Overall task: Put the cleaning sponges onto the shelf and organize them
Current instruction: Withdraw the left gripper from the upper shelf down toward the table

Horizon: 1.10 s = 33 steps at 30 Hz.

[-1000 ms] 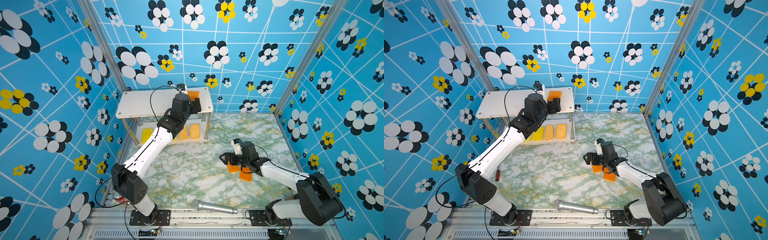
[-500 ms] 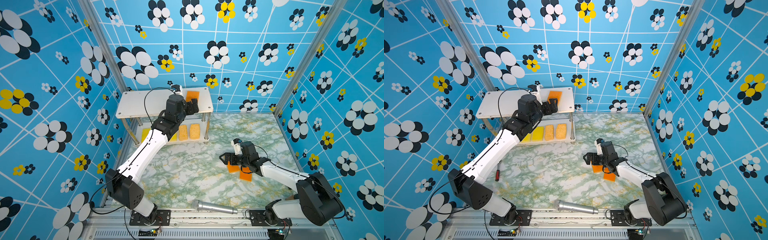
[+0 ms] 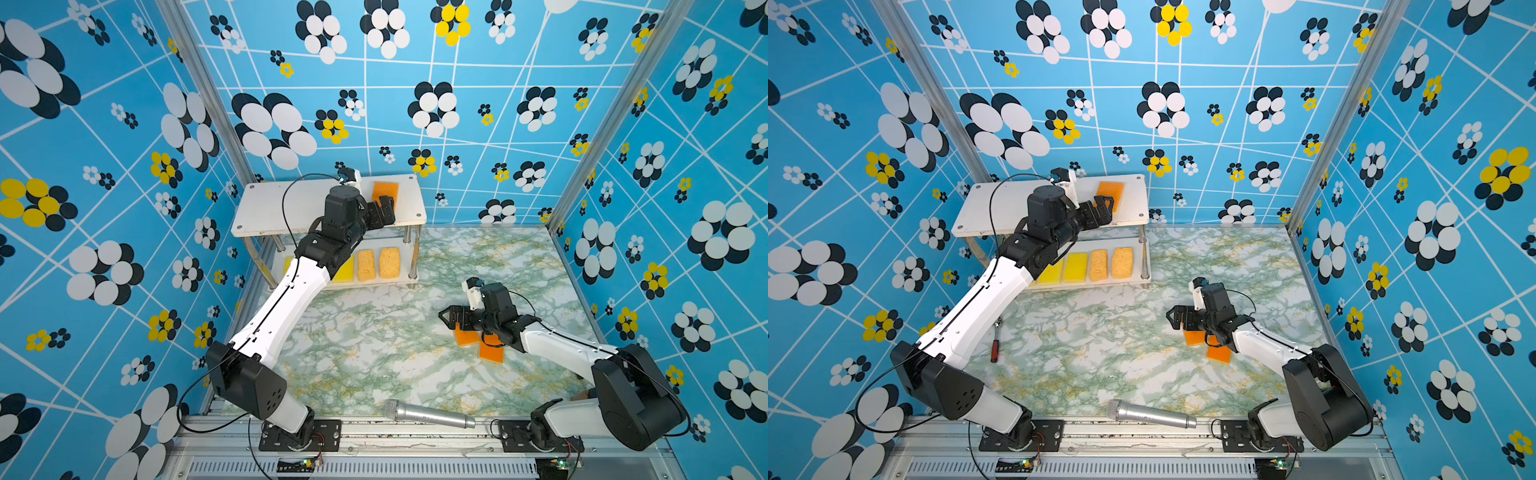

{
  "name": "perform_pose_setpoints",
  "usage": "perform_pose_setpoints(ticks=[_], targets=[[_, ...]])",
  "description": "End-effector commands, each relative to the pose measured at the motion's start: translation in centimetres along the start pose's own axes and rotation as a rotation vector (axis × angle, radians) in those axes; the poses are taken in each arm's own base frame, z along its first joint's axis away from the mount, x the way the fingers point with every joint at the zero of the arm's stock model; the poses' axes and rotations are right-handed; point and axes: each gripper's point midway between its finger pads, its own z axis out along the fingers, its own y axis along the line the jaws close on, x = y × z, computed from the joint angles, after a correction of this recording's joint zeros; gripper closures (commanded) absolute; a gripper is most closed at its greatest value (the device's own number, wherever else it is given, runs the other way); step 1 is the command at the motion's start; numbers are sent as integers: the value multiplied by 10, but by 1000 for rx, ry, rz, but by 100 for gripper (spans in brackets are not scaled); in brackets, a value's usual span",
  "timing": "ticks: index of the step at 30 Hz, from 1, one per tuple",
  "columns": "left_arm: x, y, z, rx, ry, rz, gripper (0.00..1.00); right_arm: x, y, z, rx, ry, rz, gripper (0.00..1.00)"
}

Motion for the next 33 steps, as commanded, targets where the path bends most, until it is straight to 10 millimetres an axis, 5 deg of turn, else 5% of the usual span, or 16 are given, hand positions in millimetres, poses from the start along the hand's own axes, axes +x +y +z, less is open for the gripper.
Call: perform_pose_setpoints(ticks=[1,33], targets=[[3,-6,0,38,52,3,1,-6,3,2,-18,-5,12,1],[-1,-27,-8,143,68,-30,1,-6,4,3,-23,-5,12,1]])
